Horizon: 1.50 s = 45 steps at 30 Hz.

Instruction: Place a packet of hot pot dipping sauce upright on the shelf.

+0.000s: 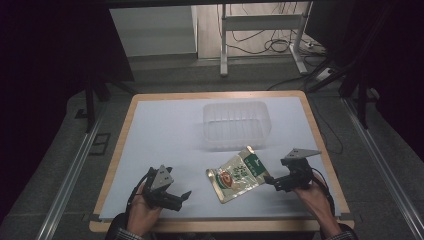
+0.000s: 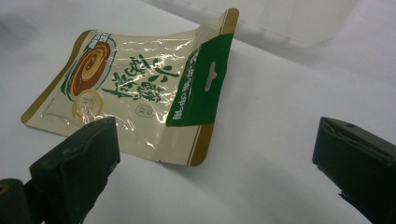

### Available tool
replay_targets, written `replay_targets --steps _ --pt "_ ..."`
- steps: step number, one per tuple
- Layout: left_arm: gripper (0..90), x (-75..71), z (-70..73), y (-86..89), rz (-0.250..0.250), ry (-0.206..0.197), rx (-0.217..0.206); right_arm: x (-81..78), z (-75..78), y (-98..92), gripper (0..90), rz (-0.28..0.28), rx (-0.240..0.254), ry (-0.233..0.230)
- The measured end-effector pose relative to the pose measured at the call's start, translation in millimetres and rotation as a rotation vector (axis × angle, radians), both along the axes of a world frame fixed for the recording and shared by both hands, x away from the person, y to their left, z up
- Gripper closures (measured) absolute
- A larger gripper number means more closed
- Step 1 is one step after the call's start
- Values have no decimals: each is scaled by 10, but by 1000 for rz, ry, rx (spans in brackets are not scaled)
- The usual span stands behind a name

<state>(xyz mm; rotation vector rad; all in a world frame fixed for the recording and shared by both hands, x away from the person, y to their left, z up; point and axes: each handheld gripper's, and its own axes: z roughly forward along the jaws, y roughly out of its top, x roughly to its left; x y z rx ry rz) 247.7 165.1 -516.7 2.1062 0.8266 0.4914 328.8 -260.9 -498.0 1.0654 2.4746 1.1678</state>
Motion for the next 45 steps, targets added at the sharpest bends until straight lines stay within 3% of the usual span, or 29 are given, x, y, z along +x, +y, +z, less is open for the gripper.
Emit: replay_targets --steps 5,17,24,28,33,38,45 --pt "0 -2 1 -2 0 -2 3 20 13 85 13 -2 -18 -18" --pt "0 -2 2 -7 -1 -4 14 124 -18 211 42 -5 -89 4" --pt "0 -2 0 -11 1 -4 21 185 -14 281 162 4 -116 15" --pt "0 -2 -9 -26 1 -1 31 237 -39 313 237 5 -173 21" --pt "0 -2 -7 -24 2 -2 28 295 -30 367 289 11 -173 25" --pt "0 -3 -7 -27 0 -1 34 376 -66 442 292 21 -184 56" --pt "0 -3 -8 -29 0 0 35 441 -95 556 431 54 -188 82"
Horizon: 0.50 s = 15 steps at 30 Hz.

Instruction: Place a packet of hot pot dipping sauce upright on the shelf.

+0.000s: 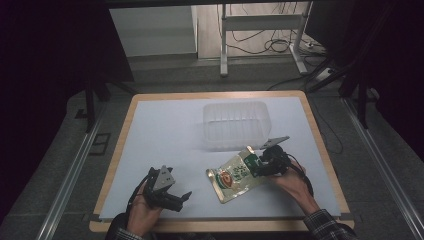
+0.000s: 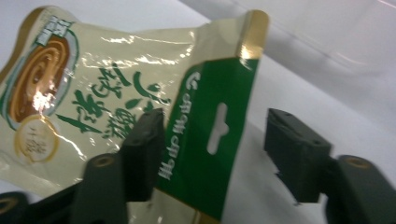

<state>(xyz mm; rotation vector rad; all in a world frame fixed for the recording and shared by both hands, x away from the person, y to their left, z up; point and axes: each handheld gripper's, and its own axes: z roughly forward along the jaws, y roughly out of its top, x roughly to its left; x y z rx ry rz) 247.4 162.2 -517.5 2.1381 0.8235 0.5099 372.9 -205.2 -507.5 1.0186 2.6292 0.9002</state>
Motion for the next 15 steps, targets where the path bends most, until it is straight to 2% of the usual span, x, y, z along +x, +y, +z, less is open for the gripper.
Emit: replay_targets --steps 4,10,12,14,15 --pt "0 0 0 0 0 0 1 18 -9 48 522 33 6 13" --pt "0 2 -1 -2 -3 1 4 4 11 109 602 64 24 14" --pt "0 2 -1 -2 -4 1 4 -3 2 138 628 69 6 11" --pt "0 3 -1 -3 -4 1 5 -7 -33 173 669 73 -34 14" --pt "0 2 -1 -3 -3 0 6 -8 -43 181 709 80 -30 11"
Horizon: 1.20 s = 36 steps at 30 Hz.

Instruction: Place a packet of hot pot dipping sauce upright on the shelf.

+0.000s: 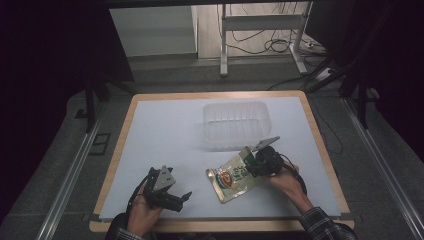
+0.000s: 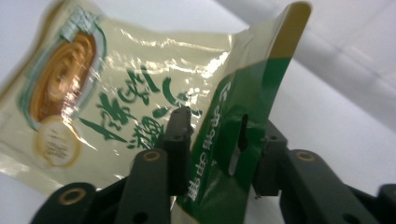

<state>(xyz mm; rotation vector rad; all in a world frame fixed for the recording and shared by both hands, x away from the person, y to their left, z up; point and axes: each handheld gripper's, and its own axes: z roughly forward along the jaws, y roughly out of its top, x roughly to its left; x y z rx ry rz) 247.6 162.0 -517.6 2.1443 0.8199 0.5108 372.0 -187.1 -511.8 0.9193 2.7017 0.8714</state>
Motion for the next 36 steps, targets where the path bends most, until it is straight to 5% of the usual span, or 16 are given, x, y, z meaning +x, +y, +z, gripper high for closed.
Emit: replay_targets --steps 5,24,36 --pt "0 -1 -2 -1 2 0 3 -19 39 25 885 -11 8 2" --pt "0 -2 -1 -2 9 -3 11 -86 276 -27 889 -87 112 32" --pt "0 -4 -6 -16 8 -3 17 -108 572 -49 890 -92 268 118"
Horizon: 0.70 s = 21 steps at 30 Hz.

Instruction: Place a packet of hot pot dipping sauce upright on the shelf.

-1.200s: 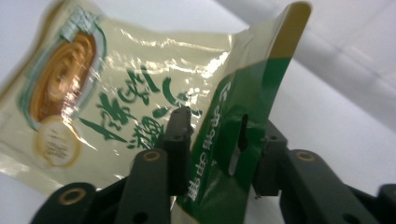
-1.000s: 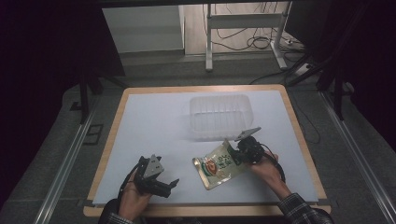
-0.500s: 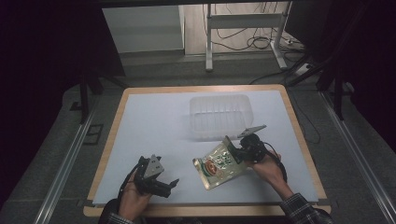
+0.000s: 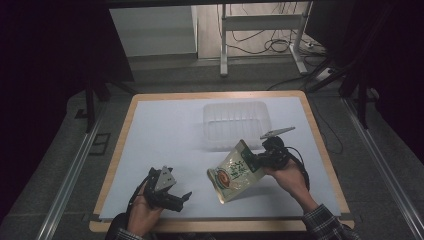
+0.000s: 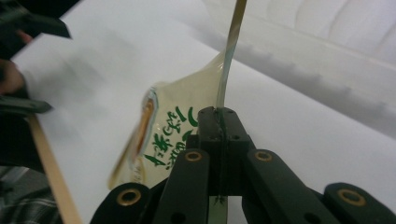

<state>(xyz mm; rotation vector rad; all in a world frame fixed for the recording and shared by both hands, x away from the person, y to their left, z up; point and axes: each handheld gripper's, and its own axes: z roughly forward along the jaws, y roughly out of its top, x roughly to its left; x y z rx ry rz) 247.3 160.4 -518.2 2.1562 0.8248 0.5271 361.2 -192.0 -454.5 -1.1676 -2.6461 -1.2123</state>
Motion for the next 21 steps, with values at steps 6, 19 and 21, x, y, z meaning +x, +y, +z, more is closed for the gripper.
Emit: replay_targets --steps 6,19,21 --pt "0 0 2 0 1 -1 1 -9 175 1 891 1 44 7" --pt "0 -1 22 31 18 -15 -19 -38 574 -139 891 -25 90 -11" --pt "0 -1 21 31 18 -14 -20 -33 615 -174 891 -38 83 -19"
